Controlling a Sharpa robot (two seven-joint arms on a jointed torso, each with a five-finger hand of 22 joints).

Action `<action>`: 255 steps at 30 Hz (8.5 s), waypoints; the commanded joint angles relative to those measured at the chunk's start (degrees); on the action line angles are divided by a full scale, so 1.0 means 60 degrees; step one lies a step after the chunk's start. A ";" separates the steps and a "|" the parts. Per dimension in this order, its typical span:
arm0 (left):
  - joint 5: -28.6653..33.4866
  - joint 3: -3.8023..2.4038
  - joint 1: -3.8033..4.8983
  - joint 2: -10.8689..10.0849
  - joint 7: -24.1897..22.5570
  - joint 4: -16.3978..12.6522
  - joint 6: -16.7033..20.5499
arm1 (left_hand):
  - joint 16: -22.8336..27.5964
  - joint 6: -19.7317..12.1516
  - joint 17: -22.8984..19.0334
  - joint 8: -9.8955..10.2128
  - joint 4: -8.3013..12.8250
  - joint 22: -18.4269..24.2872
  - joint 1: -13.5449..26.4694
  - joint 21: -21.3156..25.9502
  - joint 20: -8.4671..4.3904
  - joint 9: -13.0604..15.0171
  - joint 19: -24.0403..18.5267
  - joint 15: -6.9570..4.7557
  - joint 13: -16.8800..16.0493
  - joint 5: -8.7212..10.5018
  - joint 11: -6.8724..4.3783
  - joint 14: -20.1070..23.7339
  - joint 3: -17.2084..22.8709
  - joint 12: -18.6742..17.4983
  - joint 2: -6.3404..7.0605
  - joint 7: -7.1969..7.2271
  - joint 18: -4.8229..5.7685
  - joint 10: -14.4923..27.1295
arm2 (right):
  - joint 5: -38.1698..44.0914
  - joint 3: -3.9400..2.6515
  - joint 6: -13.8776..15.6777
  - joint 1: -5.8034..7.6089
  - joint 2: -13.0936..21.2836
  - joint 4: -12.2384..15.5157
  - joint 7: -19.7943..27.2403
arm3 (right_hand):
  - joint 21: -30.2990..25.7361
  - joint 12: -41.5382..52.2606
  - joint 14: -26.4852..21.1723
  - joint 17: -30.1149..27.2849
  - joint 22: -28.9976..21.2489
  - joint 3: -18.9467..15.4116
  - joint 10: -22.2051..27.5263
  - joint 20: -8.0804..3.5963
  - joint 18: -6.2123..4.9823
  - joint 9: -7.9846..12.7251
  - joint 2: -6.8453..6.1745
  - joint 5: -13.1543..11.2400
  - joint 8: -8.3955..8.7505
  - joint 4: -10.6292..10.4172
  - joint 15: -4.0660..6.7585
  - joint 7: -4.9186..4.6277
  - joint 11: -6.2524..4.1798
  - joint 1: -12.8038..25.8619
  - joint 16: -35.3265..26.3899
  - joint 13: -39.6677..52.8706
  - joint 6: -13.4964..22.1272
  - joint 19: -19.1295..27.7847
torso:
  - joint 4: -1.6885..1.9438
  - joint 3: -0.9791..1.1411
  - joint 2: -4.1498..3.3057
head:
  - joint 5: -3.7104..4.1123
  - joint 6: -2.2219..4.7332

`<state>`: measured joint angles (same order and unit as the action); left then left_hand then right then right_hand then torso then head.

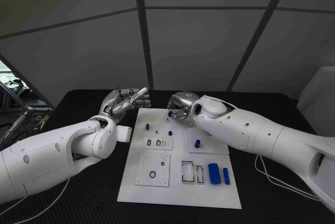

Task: Assemble the parts on the task board

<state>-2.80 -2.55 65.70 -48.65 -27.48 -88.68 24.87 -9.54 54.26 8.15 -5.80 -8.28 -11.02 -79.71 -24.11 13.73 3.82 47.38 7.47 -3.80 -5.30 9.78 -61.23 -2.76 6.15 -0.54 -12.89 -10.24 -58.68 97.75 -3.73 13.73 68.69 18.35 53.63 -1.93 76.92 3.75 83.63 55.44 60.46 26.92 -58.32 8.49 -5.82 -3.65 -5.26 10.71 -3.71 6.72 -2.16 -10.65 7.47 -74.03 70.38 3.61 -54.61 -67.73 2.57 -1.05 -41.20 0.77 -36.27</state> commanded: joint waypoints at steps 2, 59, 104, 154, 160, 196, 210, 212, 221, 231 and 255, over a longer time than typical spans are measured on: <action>-0.0047 -0.0012 0.0019 -0.0022 0.0012 -0.0016 -0.0132 | 0.0068 0.0001 0.0009 0.0037 0.0066 -0.0002 -0.0028 -0.0029 0.0021 -0.0014 -0.0038 0.0016 0.0009 0.0015 0.0067 0.0007 0.0003 -0.0047 -0.0031 -0.0047 -0.0022 0.0014 | -0.0039 -0.0006 0.0292 0.0021 0.0213 0.0301 0.0039 | -0.0049 0.0040 -0.0060 -0.0042 -0.0053 -0.0059 0.0106 0.0003 -0.0084 -0.0010 -0.0095 -0.0052 0.0027 -0.0006 -0.0032 -0.0008 -0.0005 0.0025 -0.0073 0.0003 0.0056 0.0113 | -0.0013 0.0005 0.0006 | -0.0012 -0.0001; -0.0048 -0.0005 0.0002 0.0029 -0.0004 0.0333 -0.0235 | 0.0083 0.0017 0.0027 0.0045 0.0100 -0.0003 -0.0054 -0.0036 0.0023 -0.0009 -0.0042 0.0012 0.0006 0.0014 0.0058 -0.0011 0.0003 -0.0059 -0.0050 -0.0027 -0.0026 0.0006 | -0.2700 -0.0024 -0.0982 0.0016 0.2901 0.2069 -0.1278 | 0.1685 1.2903 0.0982 0.5371 0.3714 -0.4029 -0.4228 -0.0278 0.0690 -0.0063 0.0014 0.0778 -0.0857 -0.1966 0.0287 0.0202 -0.0496 -0.0617 0.3127 1.2760 0.0491 -0.2772 | -0.0319 0.0118 0.0122 | -0.0034 -0.0028; -0.0048 -0.0005 0.0002 0.0033 0.0037 0.0370 -0.0266 | 0.0084 0.0018 0.0028 0.0045 0.0102 -0.0004 -0.0055 -0.0036 0.0023 -0.0009 -0.0042 0.0012 0.0006 0.0014 0.0057 -0.0012 0.0003 -0.0059 -0.0051 -0.0027 -0.0026 0.0005 | -0.1163 -0.0015 -0.0534 -0.0043 0.2563 0.1962 -0.1289 | 0.1841 1.3616 0.1005 0.5494 0.4096 -0.2867 -0.4684 -0.0387 0.0772 -0.0126 0.0790 0.0317 -0.1301 -0.1357 0.0439 0.0441 -0.0700 -0.1428 0.3176 1.3578 -0.0572 -0.3051 | -0.0328 0.0145 0.0123 | -0.0053 -0.0112; -0.0049 -0.0007 0.0006 0.0142 0.0083 0.0436 -0.0290 | 0.0108 0.0021 0.0046 0.0063 0.0132 -0.0005 -0.0067 -0.0043 0.0025 -0.0008 -0.0049 0.0011 0.0006 0.0016 0.0058 -0.0018 -0.0005 -0.0078 -0.0070 -0.0029 -0.0028 0.0008 | 0.0005 0.0288 0.0709 -0.0232 0.0723 0.2295 -0.1749 | 0.1944 1.3686 0.1028 0.5602 0.4354 -0.2342 -0.4760 -0.0438 0.0832 -0.0063 0.0451 0.0535 -0.0947 -0.1464 0.0466 0.0445 -0.0710 -0.0691 0.3214 1.3683 -0.0699 -0.3255 | -0.0321 0.0150 0.0107 | -0.0245 -0.0113; -0.0078 -0.0008 0.0007 0.0133 0.0079 0.0438 -0.0284 | 0.0108 0.0021 0.0046 0.0063 0.0132 -0.0005 -0.0067 -0.0043 0.0025 -0.0008 -0.0049 0.0011 0.0006 0.0016 0.0058 -0.0018 -0.0005 -0.0078 -0.0070 -0.0029 -0.0028 0.0008 | 0.0006 0.0313 0.0622 -0.0266 0.0595 0.2111 -0.1709 | 0.1946 1.3665 0.1026 0.5591 0.4359 -0.2333 -0.4744 -0.0437 0.0833 -0.0061 0.0445 0.0521 -0.0934 -0.1470 0.0464 0.0442 -0.0708 -0.0674 0.3210 1.3662 -0.0691 -0.3259 | -0.0323 0.0151 0.0105 | -0.0251 -0.0131; -0.0093 -0.0008 0.0014 0.0107 0.0181 0.0483 -0.0330 | 0.0122 0.0018 0.0052 0.0074 0.0142 -0.0004 -0.0063 -0.0044 0.0027 -0.0009 -0.0055 0.0014 0.0007 0.0017 0.0061 -0.0016 -0.0016 -0.0089 -0.0068 -0.0032 -0.0027 0.0012 | -0.0574 0.0333 -0.0333 -0.0279 0.0366 0.1601 -0.1423 | 0.1924 1.3383 0.1045 0.5682 0.4338 -0.3058 -0.4503 -0.0160 0.0825 -0.0102 0.0483 0.1107 -0.0144 -0.2875 0.0182 0.0140 -0.0403 0.1486 0.3242 1.3399 0.0231 -0.3230 | -0.0339 0.0164 0.0117 | -0.0301 -0.0225; -0.0093 -0.0008 0.0012 0.0021 0.0172 0.0580 -0.0329 | 0.0131 0.0011 0.0057 0.0084 0.0146 -0.0004 -0.0059 -0.0045 0.0028 -0.0011 -0.0059 0.0016 0.0008 0.0017 0.0066 -0.0015 -0.0022 -0.0099 -0.0072 -0.0037 -0.0027 0.0021 | -0.1751 0.0312 0.2595 -0.0289 0.1890 0.2947 -0.0467 | 0.1921 1.3370 0.1042 0.5671 0.4338 -0.3102 -0.4490 -0.0123 0.0824 -0.0047 0.0142 0.0829 -0.0008 -0.2525 0.0130 0.0057 -0.0336 0.1016 0.3238 1.3388 0.0445 -0.3228 | -0.0444 0.0192 0.0151 | -0.0371 -0.0110; -0.0093 -0.0007 0.0011 0.0015 0.0167 0.0612 -0.0333 | 0.0131 0.0011 0.0057 0.0084 0.0146 -0.0004 -0.0059 -0.0045 0.0028 -0.0011 -0.0059 0.0016 0.0008 0.0017 0.0066 -0.0015 -0.0022 -0.0099 -0.0072 -0.0037 -0.0027 0.0021 | -0.2194 0.0277 0.2404 -0.0275 0.2399 0.3354 -0.0330 | 0.1893 1.3331 0.1026 0.5602 0.4279 -0.3081 -0.4459 -0.0124 0.0809 -0.0070 0.0056 0.0683 -0.0059 -0.2363 0.0140 0.0080 -0.0355 0.0779 0.3214 1.3352 0.0320 -0.3177 | -0.0494 0.0209 0.0171 | -0.0392 -0.0090; -0.0093 -0.0004 0.0004 0.0029 0.0157 0.0687 -0.0362 | 0.0134 0.0009 0.0059 0.0086 0.0151 -0.0004 -0.0062 -0.0045 0.0028 -0.0011 -0.0061 0.0016 0.0008 0.0016 0.0066 -0.0016 -0.0023 -0.0101 -0.0073 -0.0037 -0.0027 0.0023 | -0.4455 0.0180 0.0938 -0.0230 0.4443 0.4011 0.1110 | 0.1642 1.2984 0.0924 0.5182 0.3779 -0.2955 -0.4177 -0.0191 0.0685 -0.0055 -0.0160 0.0133 -0.0025 -0.1475 0.0214 0.0146 -0.0428 -0.0561 0.3050 1.3039 0.0255 -0.2755 | -0.0679 0.0260 0.0230 | -0.0376 -0.0021; -0.0093 -0.0002 -0.0018 0.0117 0.0164 0.0759 -0.0403 | 0.0136 0.0009 0.0060 0.0088 0.0156 -0.0004 -0.0067 -0.0046 0.0028 -0.0011 -0.0062 0.0017 0.0008 0.0015 0.0066 -0.0016 -0.0022 -0.0102 -0.0073 -0.0035 -0.0027 0.0023 | -0.4853 0.0179 0.0584 -0.0233 0.4938 0.3277 0.1595 | 0.1604 1.2930 0.0915 0.5141 0.3713 -0.2973 -0.4136 -0.0200 0.0670 -0.0051 -0.0179 0.0245 -0.0018 -0.1381 0.0223 0.0152 -0.0436 -0.0701 0.3030 1.2993 0.0274 -0.2701 | -0.0676 0.0277 0.0224 | -0.0263 -0.0012; -0.0093 -0.0001 -0.0039 0.0168 0.0166 0.0829 -0.0409 | 0.0142 0.0010 0.0065 0.0092 0.0172 -0.0004 -0.0082 -0.0047 0.0029 -0.0010 -0.0064 0.0017 0.0007 0.0014 0.0064 -0.0018 -0.0022 -0.0106 -0.0074 -0.0031 -0.0027 0.0021 | -0.4526 0.0190 -0.0044 -0.0452 0.4318 0.2367 0.1611 | 0.1607 1.2992 0.0932 0.5199 0.3743 -0.2943 -0.4191 -0.0237 0.0676 -0.0109 -0.0016 0.0405 -0.0188 -0.1321 0.0271 0.0223 -0.0498 -0.0785 0.3047 1.3052 -0.0124 -0.2731 | -0.0692 0.0250 0.0220 | -0.0253 -0.0133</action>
<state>-3.07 -2.50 65.39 -47.69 -26.18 -83.68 23.04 -8.87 54.26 8.49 -5.64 -7.49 -11.02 -79.93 -24.11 13.73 3.82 47.38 7.47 -3.80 -5.30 9.78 -61.23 -2.91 5.89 -0.76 -12.89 -10.24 -58.68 70.08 -2.55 14.99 65.92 44.40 67.99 7.13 86.70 81.65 83.93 74.90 74.90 9.27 -83.62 7.37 -1.31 -4.23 -5.69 12.96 -4.61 -1.57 -0.81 -9.26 4.91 -78.60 88.86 74.92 -54.93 -83.86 -1.53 0.41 -39.89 -0.70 -36.99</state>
